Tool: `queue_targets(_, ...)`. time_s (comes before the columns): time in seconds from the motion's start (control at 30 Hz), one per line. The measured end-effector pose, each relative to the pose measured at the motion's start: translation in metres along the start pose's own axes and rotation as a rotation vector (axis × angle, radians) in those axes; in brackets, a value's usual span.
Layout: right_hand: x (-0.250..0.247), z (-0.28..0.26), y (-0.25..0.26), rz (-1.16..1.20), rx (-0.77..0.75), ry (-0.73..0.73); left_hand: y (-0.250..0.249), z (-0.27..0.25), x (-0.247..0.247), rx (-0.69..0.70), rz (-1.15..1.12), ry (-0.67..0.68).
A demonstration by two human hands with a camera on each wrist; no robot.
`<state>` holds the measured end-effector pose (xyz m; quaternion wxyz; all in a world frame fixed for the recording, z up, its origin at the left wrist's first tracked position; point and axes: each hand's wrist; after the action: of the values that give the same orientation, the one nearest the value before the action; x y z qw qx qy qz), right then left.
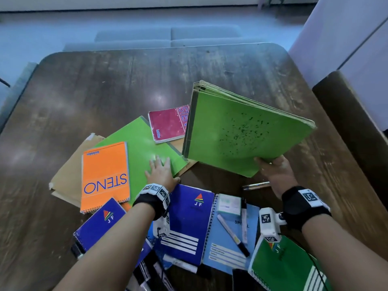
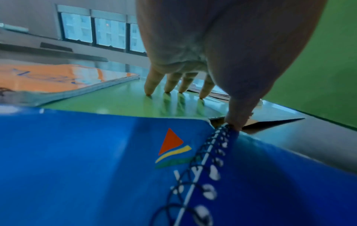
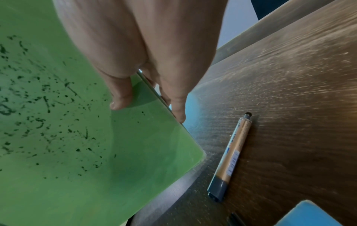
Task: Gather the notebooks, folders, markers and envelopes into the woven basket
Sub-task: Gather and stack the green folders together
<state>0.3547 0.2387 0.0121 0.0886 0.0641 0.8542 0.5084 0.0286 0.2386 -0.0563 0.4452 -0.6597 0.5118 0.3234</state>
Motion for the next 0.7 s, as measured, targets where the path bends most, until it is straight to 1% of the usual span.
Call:
queue_targets(0.07, -0.003, -0.005, 0.002, 0.019, 0.005, 0.013, -0.003, -0.002, -0.003, 0.035, 0.052, -0.032)
queue_targets(0.13, -0.007, -0.009, 0.005, 0.032, -0.005, 0.015, -0.006, -0.007, -0.008, 0.089, 0.085, -0.019)
queue_targets(0.23, -0.012, -0.012, 0.011, 0.030, -0.023, 0.016, -0.006, -0.017, -0.022, 0.135, 0.109, -0.006)
queue_targets(0.37, -0.016, -0.019, 0.022, 0.023, -0.050, -0.044, -0.009, -0.045, -0.042, 0.173, 0.173, -0.058)
queue_targets(0.47, -0.019, -0.022, 0.027, 0.012, -0.035, -0.092, -0.015, -0.069, -0.060, 0.198, 0.226, -0.163)
queue_targets(0.57, -0.026, -0.019, 0.024, -0.026, -0.004, -0.130, -0.025, -0.094, -0.080, 0.255, 0.268, -0.271)
queue_targets(0.67, -0.032, -0.029, 0.024, -0.090, 0.015, -0.160, -0.040, -0.117, -0.099, 0.323, 0.317, -0.338)
queue_targets(0.7, -0.030, -0.037, 0.027, -0.110, 0.008, -0.150, -0.046, -0.126, -0.105, 0.348, 0.334, -0.352)
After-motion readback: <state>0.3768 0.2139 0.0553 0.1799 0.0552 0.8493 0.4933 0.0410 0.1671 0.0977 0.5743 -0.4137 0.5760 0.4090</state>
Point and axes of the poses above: each hand's wrist, its own z-axis towards the middle knuckle, its own x-axis out of the palm, y = z × x, and after that the axes turned 12 degrees about x, right-handed
